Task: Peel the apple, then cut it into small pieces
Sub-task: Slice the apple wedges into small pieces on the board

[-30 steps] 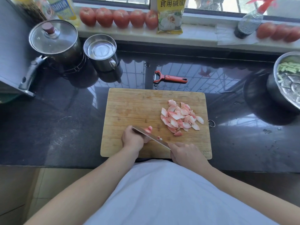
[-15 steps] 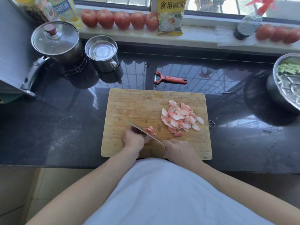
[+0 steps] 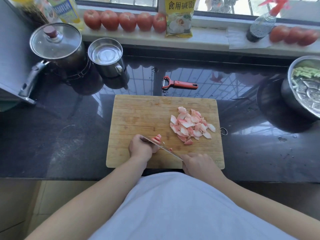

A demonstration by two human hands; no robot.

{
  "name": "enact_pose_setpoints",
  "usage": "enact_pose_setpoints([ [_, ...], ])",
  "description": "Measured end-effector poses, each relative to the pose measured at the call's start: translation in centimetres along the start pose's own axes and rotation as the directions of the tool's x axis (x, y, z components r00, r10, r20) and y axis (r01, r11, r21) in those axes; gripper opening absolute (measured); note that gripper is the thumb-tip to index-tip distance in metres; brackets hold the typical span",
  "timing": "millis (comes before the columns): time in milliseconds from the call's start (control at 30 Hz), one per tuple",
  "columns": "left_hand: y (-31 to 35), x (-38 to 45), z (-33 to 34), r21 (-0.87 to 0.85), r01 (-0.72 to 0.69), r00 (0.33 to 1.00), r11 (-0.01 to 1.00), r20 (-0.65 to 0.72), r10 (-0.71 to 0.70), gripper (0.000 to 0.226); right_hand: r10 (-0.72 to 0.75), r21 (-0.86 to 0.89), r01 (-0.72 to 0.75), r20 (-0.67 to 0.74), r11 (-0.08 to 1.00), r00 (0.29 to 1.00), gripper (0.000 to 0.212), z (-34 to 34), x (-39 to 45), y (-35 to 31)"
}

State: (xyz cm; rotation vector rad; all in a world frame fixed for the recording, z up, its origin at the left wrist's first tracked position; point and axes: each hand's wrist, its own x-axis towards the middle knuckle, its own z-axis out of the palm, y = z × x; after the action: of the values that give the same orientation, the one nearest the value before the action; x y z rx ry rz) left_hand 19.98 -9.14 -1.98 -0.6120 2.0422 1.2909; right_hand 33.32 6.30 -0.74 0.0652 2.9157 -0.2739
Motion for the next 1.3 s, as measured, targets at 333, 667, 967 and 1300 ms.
enact_pose_setpoints([
  [333,-0.1,-0.2,-0.1,0.066,-0.045,0.995,0.997,-0.087,0.050,0.024,0.056,0.029,-0.061,0.159,0.998,0.986,0.014,-0.3,3.6,-2.3],
  [667,-0.5,0.4,-0.1,0.107,0.001,0.998,0.994,-0.069,0.006,0.033,-0.006,0.174,0.023,-0.095,0.984,0.995,0.052,-0.7,-1.1,0.5],
  [967,-0.7,0.3,-0.3,0.087,0.019,1.000,0.996,-0.019,-0.017,0.036,0.031,0.096,-0.028,-0.030,0.995,0.999,0.015,0.7,-1.0,0.9],
  [1300,-0.9,0.6,-0.1,0.046,0.007,0.999,0.999,-0.043,-0.005,0.029,0.018,0.014,-0.019,0.128,1.000,0.992,0.015,-0.9,0.0,0.0],
])
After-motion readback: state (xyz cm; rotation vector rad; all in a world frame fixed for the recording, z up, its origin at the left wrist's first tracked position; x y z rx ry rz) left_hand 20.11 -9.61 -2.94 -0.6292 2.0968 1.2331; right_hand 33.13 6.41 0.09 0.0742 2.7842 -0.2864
